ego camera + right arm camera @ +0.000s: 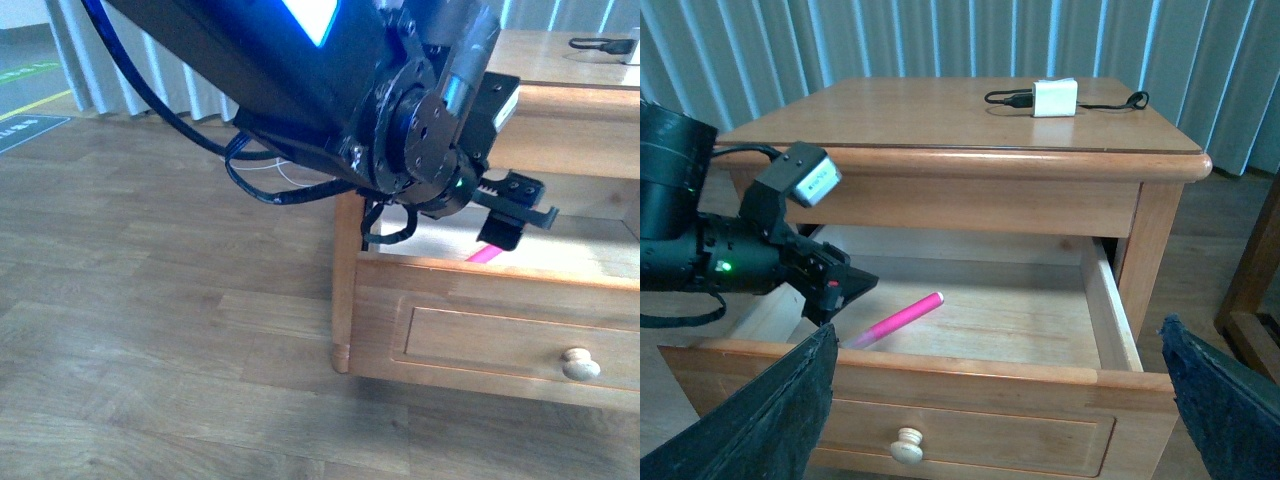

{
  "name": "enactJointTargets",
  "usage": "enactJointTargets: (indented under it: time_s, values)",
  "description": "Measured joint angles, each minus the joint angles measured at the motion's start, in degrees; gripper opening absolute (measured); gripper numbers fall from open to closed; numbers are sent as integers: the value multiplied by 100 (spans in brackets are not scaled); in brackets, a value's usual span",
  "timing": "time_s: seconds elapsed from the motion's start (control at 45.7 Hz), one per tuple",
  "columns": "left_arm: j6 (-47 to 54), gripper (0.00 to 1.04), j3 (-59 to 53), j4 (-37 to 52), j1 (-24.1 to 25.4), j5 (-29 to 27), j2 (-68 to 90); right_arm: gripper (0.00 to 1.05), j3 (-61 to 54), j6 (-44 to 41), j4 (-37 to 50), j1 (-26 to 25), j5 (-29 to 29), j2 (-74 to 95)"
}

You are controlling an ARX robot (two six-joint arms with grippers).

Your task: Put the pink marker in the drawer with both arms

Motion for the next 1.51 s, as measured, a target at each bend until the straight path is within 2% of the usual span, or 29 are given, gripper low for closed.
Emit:
enactJointTargets:
  time_s: [0.109, 0.372, 0.678, 0.787, 1.049, 1.268, 1.334, 1.356, 1.509]
  values:
    - [-13, 100, -649, 402, 28, -214, -793, 96, 0, 0, 0, 0, 0, 0]
    - [-144, 99, -2441, 1086, 260, -658, -2863, 96, 0, 0, 0, 0, 0, 0]
    - [-704, 99, -5274, 1305, 1106, -1029, -6223, 96, 0, 0, 0, 0, 0, 0]
    - [-1045, 99, -6334, 901, 1414, -1086, -7473, 96, 0, 0, 0, 0, 0, 0]
    - [-2006, 99, -7790, -232, 1768, -1565, -9903, 96, 0, 0, 0, 0, 0, 0]
    - [-2411, 99, -7908, -260, 1832, -1604, -10264, 96, 0, 0, 0, 0, 2, 0]
    - [-2081, 92, -8039, 59, 1836, -1838, -10308, 96, 0, -2, 0, 0, 0, 0]
    - [-1753, 85, -8199, 345, 1906, -1827, -10400, 96, 0, -2, 0, 0, 0, 0]
    - [-946, 60, -8599, 472, 2251, -1558, -10758, 96, 0, -2, 0, 0, 0, 0]
